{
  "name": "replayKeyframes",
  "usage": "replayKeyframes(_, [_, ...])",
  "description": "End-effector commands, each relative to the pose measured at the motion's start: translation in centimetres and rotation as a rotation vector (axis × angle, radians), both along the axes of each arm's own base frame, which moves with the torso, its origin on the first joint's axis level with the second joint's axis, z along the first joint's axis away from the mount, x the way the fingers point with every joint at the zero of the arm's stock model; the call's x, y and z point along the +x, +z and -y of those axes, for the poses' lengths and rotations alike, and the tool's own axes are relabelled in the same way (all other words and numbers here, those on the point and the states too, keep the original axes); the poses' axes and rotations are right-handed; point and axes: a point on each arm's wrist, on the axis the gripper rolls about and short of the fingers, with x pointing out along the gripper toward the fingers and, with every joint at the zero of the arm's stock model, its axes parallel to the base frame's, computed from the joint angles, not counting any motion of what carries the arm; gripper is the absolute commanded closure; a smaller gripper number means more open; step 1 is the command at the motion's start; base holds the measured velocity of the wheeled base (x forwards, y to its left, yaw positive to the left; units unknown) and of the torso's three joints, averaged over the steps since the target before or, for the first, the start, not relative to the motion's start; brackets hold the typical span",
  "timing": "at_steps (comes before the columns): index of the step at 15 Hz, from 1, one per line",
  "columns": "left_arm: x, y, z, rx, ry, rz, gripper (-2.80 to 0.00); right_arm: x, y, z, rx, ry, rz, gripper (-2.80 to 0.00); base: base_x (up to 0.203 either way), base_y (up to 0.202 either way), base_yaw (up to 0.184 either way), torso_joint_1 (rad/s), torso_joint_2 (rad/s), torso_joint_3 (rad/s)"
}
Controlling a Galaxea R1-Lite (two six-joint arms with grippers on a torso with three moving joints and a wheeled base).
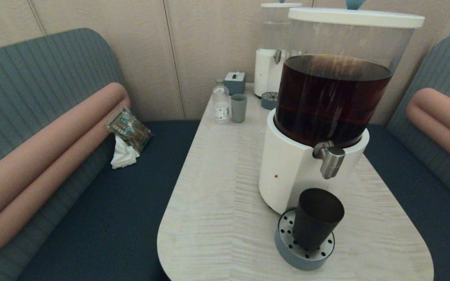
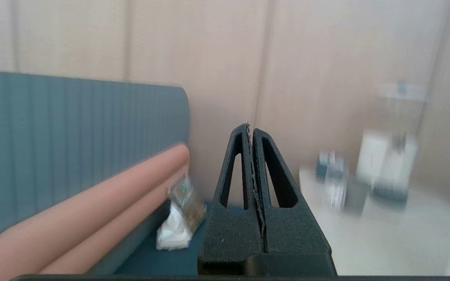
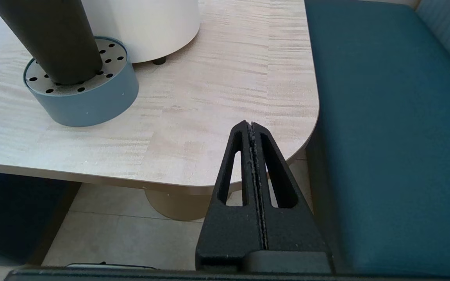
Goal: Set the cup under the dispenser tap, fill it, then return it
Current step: Turn on the faucet
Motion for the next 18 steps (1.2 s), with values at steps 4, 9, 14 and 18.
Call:
replayKeyframes(4, [1.9,-5.5,0.1,0.142,0.004,-0.271,0.00,0.0,0.0,0.0,0.001,0.001,-0.002,0.00,0.000,0.000,0.000,0.000,0.00,0.000])
replayKeyframes(9, [2.6,-8.4,0.3,0.151,-0.076,-0.559,0.00,0.0,0.0,0.0,-0.001,0.001,0.000,0.00,0.000,0.000,0.000,0.000,0.00,0.000])
replayKeyframes(14, [2.6,-9.2,0.4,0.170,-0.136,-0.633,0.00,0.0,0.0,0.0,-0.001,0.001,-0.002,0.00,0.000,0.000,0.000,0.000,0.00,0.000])
replayKeyframes(18, [2.5,-9.4,0.4,0.120,-0.158,-0.680,0.00,0.0,0.0,0.0,0.001,0.001,-0.002,0.00,0.000,0.000,0.000,0.000,0.00,0.000])
